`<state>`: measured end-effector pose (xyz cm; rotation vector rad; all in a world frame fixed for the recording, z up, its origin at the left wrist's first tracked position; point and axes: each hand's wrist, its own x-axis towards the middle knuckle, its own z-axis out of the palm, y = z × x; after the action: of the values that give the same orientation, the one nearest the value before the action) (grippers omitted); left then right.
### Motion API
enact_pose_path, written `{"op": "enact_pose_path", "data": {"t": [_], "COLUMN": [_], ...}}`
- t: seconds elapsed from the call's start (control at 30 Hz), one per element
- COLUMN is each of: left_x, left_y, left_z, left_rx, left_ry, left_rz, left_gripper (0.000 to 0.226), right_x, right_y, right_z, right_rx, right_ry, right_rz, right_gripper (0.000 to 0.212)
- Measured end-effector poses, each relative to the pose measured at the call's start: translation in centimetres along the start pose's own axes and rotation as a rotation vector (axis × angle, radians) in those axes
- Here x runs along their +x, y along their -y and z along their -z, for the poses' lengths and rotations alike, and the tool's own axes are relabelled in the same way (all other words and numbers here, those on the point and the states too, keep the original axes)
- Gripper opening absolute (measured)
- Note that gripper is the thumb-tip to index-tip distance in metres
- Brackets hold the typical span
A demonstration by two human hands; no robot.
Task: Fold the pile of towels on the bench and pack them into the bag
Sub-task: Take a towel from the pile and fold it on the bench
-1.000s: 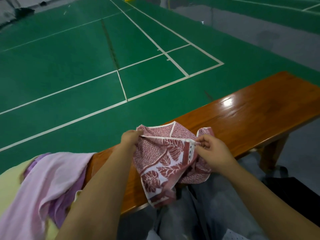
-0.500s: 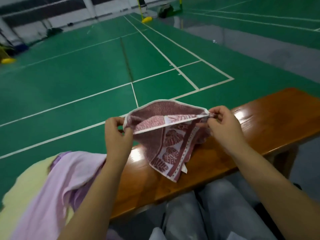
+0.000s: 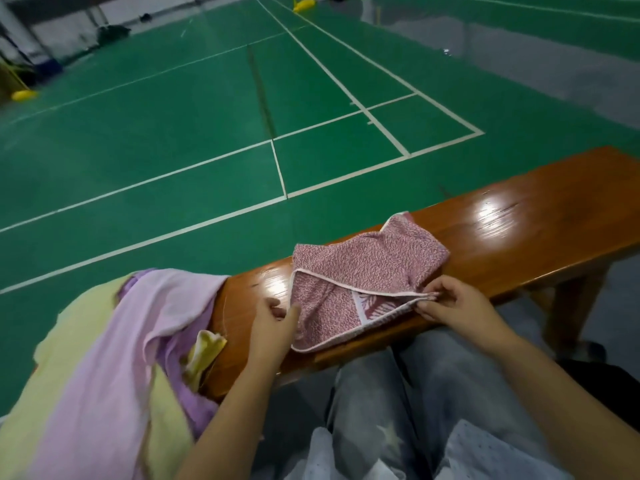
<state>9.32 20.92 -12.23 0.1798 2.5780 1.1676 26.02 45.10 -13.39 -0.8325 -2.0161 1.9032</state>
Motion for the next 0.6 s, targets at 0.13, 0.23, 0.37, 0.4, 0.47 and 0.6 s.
{"op": "enact_pose_path", "data": {"t": [0.13, 0.23, 0.37, 0.4, 0.47, 0.6], "left_x": [1.9, 2.3, 4.0, 4.2, 4.2, 3.1], "left_y": [-0.6, -1.0, -2.0, -2.6, -4.3, -8.5], "left_z": [-0.2, 1.0, 4.2, 4.9, 6.5, 9.8], "left_rx": [0.157, -0.005, -0.294, -0.391, -0.534, -0.764], "left_ry": [0.101, 0.102, 0.064, 0.060, 0.072, 0.149], "left_rz": [0.074, 0.138, 0.141, 0.132, 0.099, 0.036], "left_gripper": [0.027, 0.015, 0.011, 0.016, 0.024, 0.029], "right_x": [-0.1, -0.3, 0.6, 1.0, 1.8, 3.2], "right_y": [0.0, 0.2, 1.9, 2.7, 4.8, 9.7], "right_z": [0.4, 1.3, 3.2, 3.5, 3.7, 4.1], "right_rx": [-0.072, -0.115, -0.138, -0.148, -0.164, -0.134], "right_ry": [-0.023, -0.079, -0.203, -0.217, -0.241, -0.313], "right_rz": [0.006, 0.000, 0.047, 0.070, 0.127, 0.271], "right_gripper": [0.014, 0.014, 0.014, 0.015, 0.017, 0.016]}}
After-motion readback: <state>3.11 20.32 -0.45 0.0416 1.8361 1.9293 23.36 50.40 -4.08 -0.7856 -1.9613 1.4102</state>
